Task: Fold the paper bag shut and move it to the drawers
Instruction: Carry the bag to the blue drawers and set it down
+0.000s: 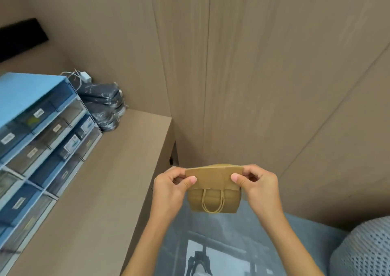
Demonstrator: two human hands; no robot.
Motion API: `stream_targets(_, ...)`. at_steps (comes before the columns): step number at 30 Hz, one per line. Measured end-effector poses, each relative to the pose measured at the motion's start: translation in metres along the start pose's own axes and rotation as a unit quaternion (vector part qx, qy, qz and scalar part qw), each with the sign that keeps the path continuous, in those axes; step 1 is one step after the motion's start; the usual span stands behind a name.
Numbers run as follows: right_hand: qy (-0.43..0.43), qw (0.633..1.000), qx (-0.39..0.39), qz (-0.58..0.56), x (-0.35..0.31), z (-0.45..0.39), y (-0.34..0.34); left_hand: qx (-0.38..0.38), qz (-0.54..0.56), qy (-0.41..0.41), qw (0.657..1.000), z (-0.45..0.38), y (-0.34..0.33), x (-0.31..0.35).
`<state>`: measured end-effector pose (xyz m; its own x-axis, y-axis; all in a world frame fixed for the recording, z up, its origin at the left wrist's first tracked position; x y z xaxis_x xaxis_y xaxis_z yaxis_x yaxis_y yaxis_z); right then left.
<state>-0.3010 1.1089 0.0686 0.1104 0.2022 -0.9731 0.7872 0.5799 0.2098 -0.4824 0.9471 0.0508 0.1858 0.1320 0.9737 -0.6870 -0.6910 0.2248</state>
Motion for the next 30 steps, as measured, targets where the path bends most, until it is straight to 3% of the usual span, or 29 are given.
stream_targets(5,0.022,0.997,-0.076,-0.003,-0.011,-0.089,-0.055,0.078,0.008,0.020,0.997,-0.060,0.041,-0.008)
stream_targets(12,0.044,0.967,-0.253,0.001,-0.010,-0.191,-0.185,0.249,0.000,0.087,0.965,-0.094,0.124,-0.047)
stream_targets(16,0.052,0.930,-0.365,0.003,0.000,-0.230,-0.270,0.354,-0.004,0.126,0.927,-0.092,0.165,-0.072)
stream_targets(22,0.085,0.842,-0.532,0.037,0.005,-0.236,-0.387,0.494,-0.021,0.196,0.847,-0.058,0.204,-0.100)
stream_targets(30,0.097,0.765,-0.632,0.074,0.011,-0.200,-0.488,0.586,-0.019,0.253,0.769,-0.015,0.241,-0.138)
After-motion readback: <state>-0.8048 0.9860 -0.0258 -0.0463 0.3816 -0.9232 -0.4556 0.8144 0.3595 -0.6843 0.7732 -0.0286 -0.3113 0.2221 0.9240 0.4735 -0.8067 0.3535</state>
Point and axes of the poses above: each hand's wrist, its own z-axis away from the middle knuckle, its own y-axis out of the back of the hand, x = y × z, the point moved 9 cm from there along -z, towards the middle knuckle, and after that the axes turned 6 degrees about -x, right-handed, at the moved point
